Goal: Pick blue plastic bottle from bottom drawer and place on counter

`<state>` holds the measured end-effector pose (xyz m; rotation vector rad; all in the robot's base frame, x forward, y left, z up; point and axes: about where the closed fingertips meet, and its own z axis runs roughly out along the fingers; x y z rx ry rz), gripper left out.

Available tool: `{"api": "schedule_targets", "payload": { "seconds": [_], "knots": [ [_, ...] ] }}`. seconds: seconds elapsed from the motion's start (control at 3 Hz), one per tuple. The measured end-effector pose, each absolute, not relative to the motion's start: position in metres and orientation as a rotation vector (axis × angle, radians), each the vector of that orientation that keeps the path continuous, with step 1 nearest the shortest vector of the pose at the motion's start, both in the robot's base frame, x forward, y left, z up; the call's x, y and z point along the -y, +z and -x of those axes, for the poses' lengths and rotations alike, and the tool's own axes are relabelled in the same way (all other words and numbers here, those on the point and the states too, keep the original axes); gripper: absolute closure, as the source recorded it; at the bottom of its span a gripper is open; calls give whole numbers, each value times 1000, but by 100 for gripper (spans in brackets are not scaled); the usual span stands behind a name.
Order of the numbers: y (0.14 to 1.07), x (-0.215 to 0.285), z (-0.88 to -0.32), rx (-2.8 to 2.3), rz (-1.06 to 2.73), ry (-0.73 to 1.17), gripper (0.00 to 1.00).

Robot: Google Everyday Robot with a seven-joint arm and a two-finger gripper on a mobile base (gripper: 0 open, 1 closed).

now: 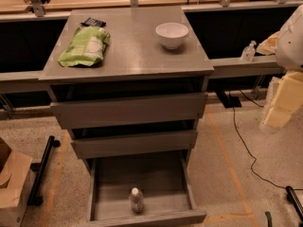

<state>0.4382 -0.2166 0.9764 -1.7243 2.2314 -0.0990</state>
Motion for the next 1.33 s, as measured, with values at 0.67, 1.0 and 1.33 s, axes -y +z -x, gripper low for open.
{"api": "schedule_targets", "payload": {
  "seconds": [0.67, 1.0, 1.33],
  "knots": [
    [964, 219, -443, -2175, 1750, -56, 0],
    [935, 221, -450, -2201, 1770, -27, 0],
    [934, 222, -450, -2204, 1769, -26, 0]
  ]
}}
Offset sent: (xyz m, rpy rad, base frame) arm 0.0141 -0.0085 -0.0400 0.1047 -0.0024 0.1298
